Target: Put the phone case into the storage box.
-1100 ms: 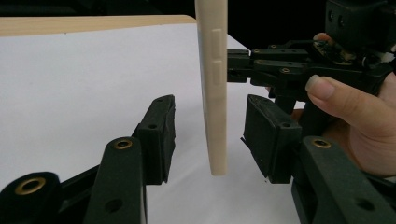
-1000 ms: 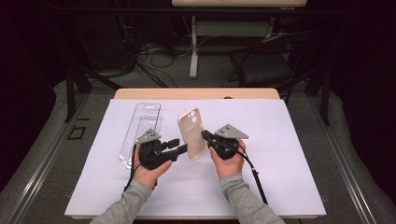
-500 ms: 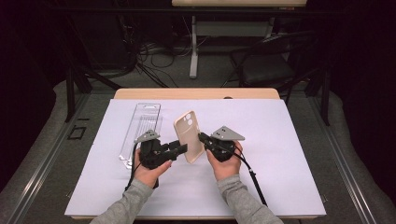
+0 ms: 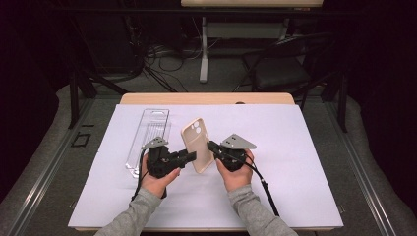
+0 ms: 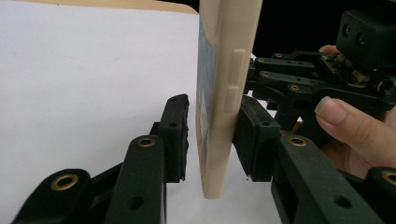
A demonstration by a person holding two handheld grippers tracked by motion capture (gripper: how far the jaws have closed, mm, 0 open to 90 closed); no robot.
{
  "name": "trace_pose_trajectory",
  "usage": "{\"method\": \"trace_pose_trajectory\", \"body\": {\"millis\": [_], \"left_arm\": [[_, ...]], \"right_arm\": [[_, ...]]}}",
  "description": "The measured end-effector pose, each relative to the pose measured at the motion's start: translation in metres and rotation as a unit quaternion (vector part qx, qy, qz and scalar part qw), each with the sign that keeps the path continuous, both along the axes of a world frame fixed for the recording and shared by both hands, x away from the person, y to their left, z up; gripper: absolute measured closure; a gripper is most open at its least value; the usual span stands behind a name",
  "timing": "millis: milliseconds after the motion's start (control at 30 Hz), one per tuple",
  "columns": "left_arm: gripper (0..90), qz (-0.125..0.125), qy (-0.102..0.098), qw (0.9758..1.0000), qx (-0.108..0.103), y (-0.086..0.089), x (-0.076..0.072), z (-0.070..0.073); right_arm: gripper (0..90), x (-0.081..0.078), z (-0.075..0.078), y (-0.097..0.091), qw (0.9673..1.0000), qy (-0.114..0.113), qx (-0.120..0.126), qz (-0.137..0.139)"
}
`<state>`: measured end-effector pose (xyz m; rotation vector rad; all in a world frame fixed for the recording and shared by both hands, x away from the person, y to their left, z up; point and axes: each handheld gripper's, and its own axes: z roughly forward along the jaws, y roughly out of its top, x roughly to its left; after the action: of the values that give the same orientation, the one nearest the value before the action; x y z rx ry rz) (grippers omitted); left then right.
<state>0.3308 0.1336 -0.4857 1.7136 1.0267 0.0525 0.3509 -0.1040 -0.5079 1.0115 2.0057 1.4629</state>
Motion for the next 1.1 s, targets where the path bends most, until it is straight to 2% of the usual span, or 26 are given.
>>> {"method": "trace_pose_trajectory", "body": {"millis": [167,267,567,1100], "left_arm": [[66.4,-0.002,0.004,1.0000,-0.002,0.0001,0.0004,-0.0009],[66.8,-0.002,0.017,0.9998,-0.009,0.0009,0.0010,-0.0012],[70.4,0.000,0.027,0.9994,-0.020,0.0011,0.0008,-0.0009],[78.1,0.003,0.040,0.9989,-0.023,0.0010,0.0003,-0.0008]], "right_arm": [[87.8,-0.0006,-0.0002,0.0010,1.0000,-0.001,0.000,0.001],[87.8,-0.0007,-0.0006,0.0013,1.0000,-0.001,-0.001,0.001],[87.8,-0.0010,-0.0020,0.0029,1.0000,0.000,-0.005,0.003],[87.7,-0.0017,-0.0031,0.0043,1.0000,0.003,-0.007,0.004]]}}
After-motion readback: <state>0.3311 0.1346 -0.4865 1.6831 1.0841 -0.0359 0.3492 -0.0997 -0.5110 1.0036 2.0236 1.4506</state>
